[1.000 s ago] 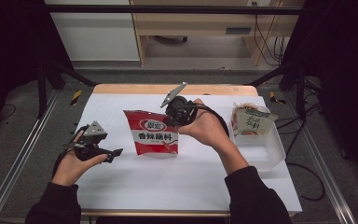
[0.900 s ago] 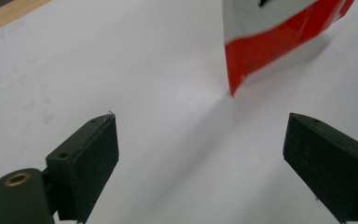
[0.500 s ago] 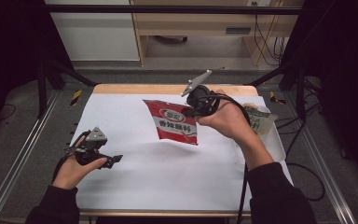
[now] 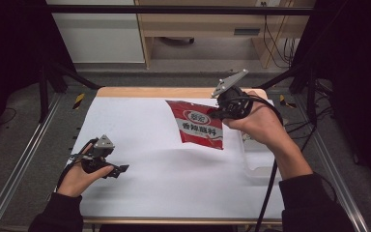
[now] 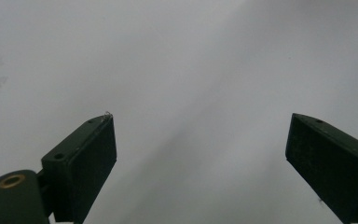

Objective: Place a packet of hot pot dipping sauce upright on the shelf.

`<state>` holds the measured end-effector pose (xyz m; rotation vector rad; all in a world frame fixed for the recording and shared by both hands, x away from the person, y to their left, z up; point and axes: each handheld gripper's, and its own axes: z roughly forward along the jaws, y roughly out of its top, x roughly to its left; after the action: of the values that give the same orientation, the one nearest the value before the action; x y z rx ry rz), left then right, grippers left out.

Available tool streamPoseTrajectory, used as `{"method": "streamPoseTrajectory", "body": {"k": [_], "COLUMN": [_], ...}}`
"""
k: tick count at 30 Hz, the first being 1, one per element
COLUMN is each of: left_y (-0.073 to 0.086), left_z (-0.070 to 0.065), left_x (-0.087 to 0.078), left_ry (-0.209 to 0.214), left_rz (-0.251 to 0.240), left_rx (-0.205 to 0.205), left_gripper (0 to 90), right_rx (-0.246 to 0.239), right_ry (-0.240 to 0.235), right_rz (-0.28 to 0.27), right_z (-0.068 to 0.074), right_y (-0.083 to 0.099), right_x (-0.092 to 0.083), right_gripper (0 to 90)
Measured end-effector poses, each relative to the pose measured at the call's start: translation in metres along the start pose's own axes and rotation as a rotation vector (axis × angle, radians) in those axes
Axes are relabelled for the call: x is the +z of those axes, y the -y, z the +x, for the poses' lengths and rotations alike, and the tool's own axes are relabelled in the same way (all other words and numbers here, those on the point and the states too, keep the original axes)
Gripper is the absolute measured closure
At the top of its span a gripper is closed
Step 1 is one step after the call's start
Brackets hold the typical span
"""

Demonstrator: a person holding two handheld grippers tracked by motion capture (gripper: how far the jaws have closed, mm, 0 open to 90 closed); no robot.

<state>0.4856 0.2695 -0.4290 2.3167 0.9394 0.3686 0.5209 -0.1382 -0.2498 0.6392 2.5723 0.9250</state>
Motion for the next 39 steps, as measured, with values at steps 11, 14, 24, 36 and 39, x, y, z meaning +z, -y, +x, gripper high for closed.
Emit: {"method": "streamPoseTrajectory", "body": {"k": [11, 14, 24, 36, 39], "left_y": [0.002, 0.002, 0.003, 0.003, 0.003], "left_z": [-0.001, -0.001, 0.0, -0.001, 0.0], "left_x": [0.001, 0.001, 0.002, 0.002, 0.002], "left_ry": [-0.003, -0.002, -0.004, -0.003, -0.005], "left_rz": [0.011, 0.013, 0.017, 0.019, 0.019], "left_rx": [-0.002, -0.001, -0.004, -0.004, -0.002], "left_gripper": [8.9, 8.9, 8.9, 8.9, 8.9], "right_rx": [-0.009, -0.012, -0.005, 0.012, 0.016], "right_ry": [0.022, 0.029, 0.048, 0.071, 0.077], "right_rz": [-0.033, -0.028, -0.034, -0.044, -0.048], "right_z": [-0.002, -0.002, -0.008, -0.013, -0.013], "right_y": [0.002, 0.003, 0.007, 0.015, 0.017], "right_x": [-0.027, -0.033, -0.049, -0.064, -0.067], "right_gripper": [90.0, 90.0, 90.0, 90.0, 90.0]}}
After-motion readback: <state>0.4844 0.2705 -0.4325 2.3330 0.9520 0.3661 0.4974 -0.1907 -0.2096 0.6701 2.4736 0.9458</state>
